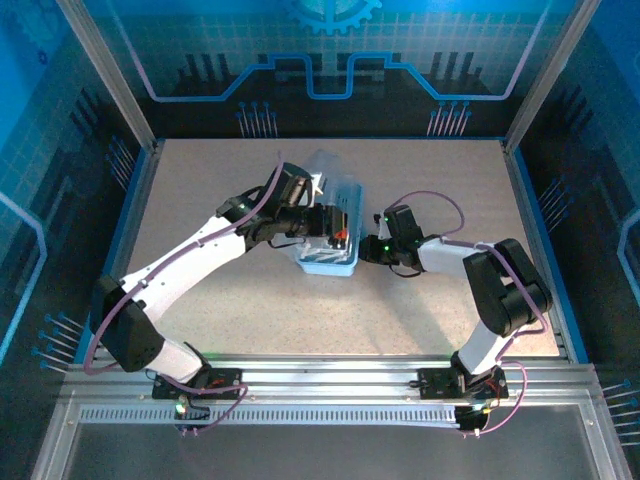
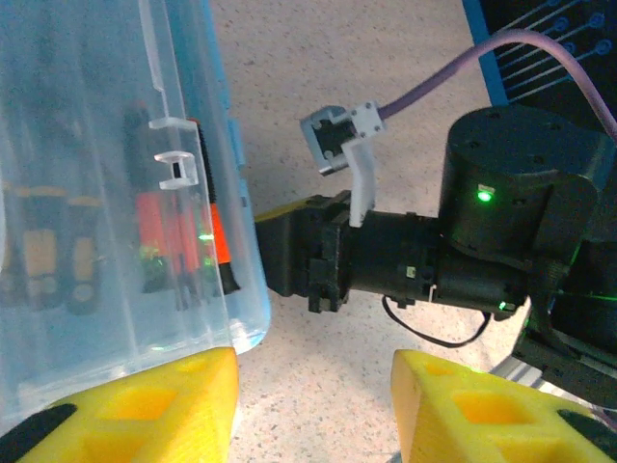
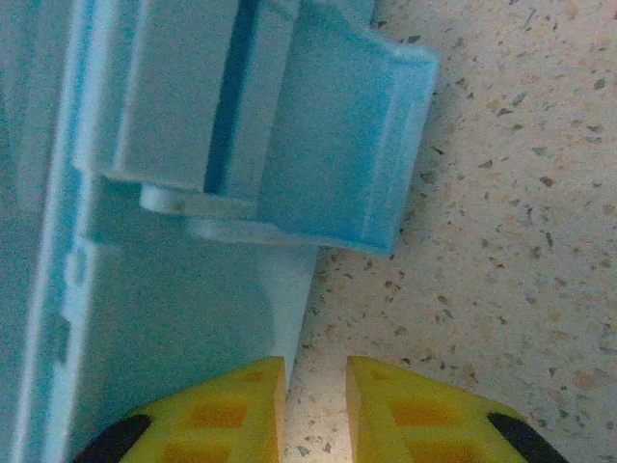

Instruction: Pack the tool kit

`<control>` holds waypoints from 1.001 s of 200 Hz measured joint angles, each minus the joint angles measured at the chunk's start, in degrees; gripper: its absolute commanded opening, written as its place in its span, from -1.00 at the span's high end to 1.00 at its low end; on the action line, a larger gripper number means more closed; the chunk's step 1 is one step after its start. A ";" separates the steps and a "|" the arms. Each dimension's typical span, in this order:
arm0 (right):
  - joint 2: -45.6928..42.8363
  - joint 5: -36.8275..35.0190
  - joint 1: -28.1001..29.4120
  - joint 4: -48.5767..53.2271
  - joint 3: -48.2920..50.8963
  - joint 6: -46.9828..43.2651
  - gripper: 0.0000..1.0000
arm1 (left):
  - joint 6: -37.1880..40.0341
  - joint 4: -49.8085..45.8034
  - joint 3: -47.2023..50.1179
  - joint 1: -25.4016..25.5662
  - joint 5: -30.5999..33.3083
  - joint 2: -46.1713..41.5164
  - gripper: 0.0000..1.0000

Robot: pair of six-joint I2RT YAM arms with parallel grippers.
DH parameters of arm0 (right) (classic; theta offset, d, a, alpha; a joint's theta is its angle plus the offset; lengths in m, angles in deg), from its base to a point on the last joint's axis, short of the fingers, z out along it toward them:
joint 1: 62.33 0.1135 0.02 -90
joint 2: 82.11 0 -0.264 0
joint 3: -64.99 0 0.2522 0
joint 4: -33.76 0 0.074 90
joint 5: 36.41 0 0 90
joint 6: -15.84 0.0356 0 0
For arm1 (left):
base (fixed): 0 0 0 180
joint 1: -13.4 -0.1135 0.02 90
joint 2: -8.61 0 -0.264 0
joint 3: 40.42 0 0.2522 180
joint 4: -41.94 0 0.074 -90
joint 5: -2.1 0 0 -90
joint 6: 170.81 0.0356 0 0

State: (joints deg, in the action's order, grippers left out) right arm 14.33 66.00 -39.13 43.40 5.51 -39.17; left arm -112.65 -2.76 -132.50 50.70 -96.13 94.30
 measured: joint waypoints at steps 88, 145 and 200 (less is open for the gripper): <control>-1.73 -0.20 -0.39 -0.44 0.00 0.20 0.51 | -0.17 -0.48 0.00 0.50 -0.37 0.24 -0.12; -3.41 -0.57 -1.07 -0.48 1.20 0.55 0.44 | 2.23 -5.51 -3.08 0.48 9.01 1.40 -0.68; -6.12 -1.95 -2.29 -1.14 3.04 1.95 0.16 | 3.76 -12.35 -10.21 0.37 22.29 4.44 -0.99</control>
State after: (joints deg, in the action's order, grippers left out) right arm 8.21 64.05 -41.43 42.26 8.55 -37.23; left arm -108.89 -15.11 -142.71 51.07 -73.83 98.74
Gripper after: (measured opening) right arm 0.394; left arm 0.992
